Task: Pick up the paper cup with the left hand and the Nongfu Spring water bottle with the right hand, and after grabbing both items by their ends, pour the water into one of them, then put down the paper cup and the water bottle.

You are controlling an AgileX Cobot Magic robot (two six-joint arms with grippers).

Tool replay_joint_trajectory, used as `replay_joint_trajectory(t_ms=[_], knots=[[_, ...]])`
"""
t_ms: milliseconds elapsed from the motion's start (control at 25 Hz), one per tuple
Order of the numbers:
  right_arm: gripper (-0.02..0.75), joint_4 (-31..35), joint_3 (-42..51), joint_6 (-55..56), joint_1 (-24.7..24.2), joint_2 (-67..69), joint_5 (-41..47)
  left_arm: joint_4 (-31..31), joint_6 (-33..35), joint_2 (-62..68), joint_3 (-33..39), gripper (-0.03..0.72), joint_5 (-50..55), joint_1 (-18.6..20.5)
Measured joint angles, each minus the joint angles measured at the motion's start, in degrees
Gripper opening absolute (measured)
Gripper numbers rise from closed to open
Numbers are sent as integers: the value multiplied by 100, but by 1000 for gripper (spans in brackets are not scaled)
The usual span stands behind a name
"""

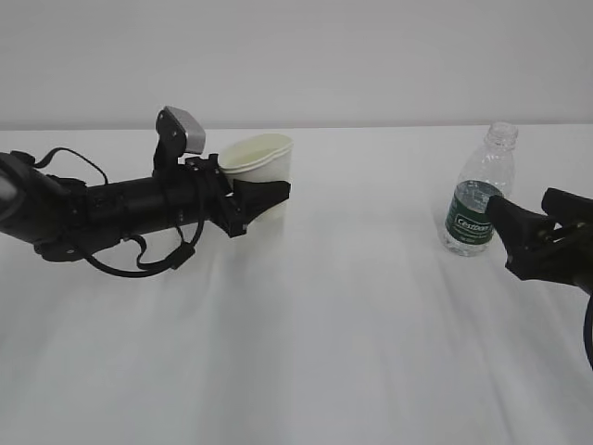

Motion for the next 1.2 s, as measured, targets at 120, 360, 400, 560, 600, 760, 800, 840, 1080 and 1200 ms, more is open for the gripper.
replay_joint_trajectory(t_ms=[120, 360, 400, 560, 600, 760, 800, 840, 1080, 1200], knots=[[554, 0, 0, 6, 0, 0, 0, -117, 171, -10, 157, 399, -85, 122], [554, 0, 0, 14, 0, 0, 0, -832, 609, -42, 698, 393, -195, 400], [554, 0, 0, 14, 0, 0, 0, -908, 682, -42, 793, 393, -195, 448], [554, 0, 0, 18, 0, 0, 0, -1224, 877, -42, 1085, 393, -195, 620], [554, -11, 0, 18, 0, 0, 0, -1268, 906, -59, 1131, 393, -195, 643], [554, -31, 0, 18, 0, 0, 0, -1455, 1108, -106, 1314, 391, -195, 694], [554, -35, 0, 18, 0, 0, 0, -1533, 1176, -109, 1351, 390, -195, 694], [554, -46, 0, 18, 0, 0, 0, -1609, 1241, -109, 1376, 390, -195, 694], [554, -120, 0, 27, 0, 0, 0, -1995, 1473, -118, 1398, 386, -195, 694], [554, -124, 0, 27, 0, 0, 0, -2263, 1631, -118, 1398, 386, -195, 703]])
